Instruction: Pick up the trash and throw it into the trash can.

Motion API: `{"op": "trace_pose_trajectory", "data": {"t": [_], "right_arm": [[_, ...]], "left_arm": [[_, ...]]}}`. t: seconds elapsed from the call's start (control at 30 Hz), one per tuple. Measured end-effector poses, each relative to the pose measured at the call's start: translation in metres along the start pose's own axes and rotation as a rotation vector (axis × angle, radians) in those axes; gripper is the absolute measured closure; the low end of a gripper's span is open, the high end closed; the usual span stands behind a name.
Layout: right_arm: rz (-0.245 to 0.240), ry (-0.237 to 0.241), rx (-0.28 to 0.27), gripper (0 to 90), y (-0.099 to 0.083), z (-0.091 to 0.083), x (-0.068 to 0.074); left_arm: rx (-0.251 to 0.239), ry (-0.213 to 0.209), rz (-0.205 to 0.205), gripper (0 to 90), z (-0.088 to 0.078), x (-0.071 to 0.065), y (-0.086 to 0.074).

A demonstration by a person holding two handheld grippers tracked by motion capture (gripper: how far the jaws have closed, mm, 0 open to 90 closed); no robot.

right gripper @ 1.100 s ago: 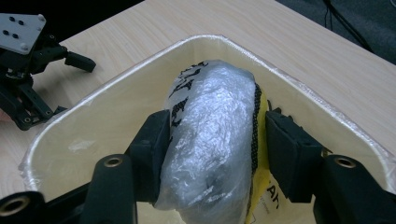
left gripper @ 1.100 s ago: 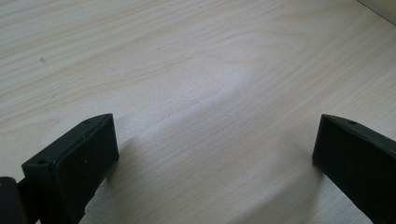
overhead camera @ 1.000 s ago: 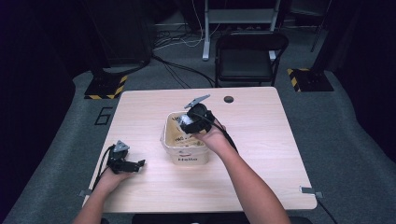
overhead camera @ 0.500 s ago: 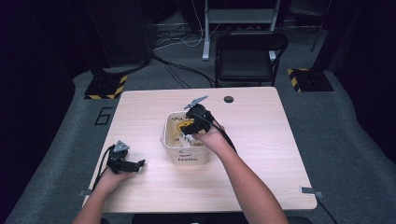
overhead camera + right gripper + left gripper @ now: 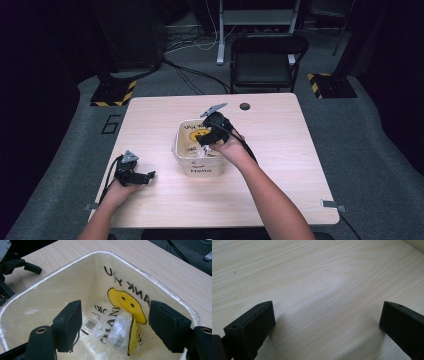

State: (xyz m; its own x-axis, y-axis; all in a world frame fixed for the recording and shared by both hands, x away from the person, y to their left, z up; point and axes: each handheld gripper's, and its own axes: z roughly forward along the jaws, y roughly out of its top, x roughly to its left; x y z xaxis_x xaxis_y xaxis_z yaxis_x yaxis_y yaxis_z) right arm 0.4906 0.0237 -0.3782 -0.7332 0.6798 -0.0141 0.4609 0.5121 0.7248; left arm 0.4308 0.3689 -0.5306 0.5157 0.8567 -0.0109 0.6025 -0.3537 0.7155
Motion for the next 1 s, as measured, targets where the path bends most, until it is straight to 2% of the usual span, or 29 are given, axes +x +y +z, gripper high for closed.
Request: {"op": "trace_pose_trajectory", "data": {"t": [0.27, 0.33, 0.53, 0.63, 0.83, 0.9, 0.93, 1.0], "right_arm": [[0.009, -0.008, -0.028, 25.4, -0.008, -0.021, -0.005], [-0.007, -0.013, -0.036, 25.4, -0.011, -0.027, -0.007], [-0.015, -0.028, -0.051, 25.5, -0.021, -0.041, -0.013], [0.023, -0.039, -0.055, 25.5, -0.029, -0.052, -0.018], [0.034, -0.06, -0.084, 25.5, -0.043, -0.075, -0.029], [0.04, -0.064, -0.088, 25.5, -0.045, -0.078, -0.03], [0.039, -0.074, -0.098, 25.6, -0.051, -0.088, -0.034], [0.042, -0.086, -0.104, 25.7, -0.056, -0.095, -0.037]], "left_arm": [[0.0, 0.0, 0.002, 0.0, 0.0, 0.0, 0.0], [-0.001, 0.0, 0.001, 0.0, 0.0, 0.0, 0.0], [0.0, 0.0, 0.001, 0.0, 0.0, 0.0, 0.0], [-0.001, 0.0, 0.001, 0.0, 0.0, 0.0, 0.0], [0.0, 0.0, 0.002, 0.0, 0.0, 0.0, 0.0], [0.0, 0.0, 0.002, 0.0, 0.0, 0.0, 0.0], [0.0, 0.0, 0.001, 0.0, 0.0, 0.0, 0.0], [-0.001, 0.0, 0.001, 0.0, 0.0, 0.0, 0.0]]}}
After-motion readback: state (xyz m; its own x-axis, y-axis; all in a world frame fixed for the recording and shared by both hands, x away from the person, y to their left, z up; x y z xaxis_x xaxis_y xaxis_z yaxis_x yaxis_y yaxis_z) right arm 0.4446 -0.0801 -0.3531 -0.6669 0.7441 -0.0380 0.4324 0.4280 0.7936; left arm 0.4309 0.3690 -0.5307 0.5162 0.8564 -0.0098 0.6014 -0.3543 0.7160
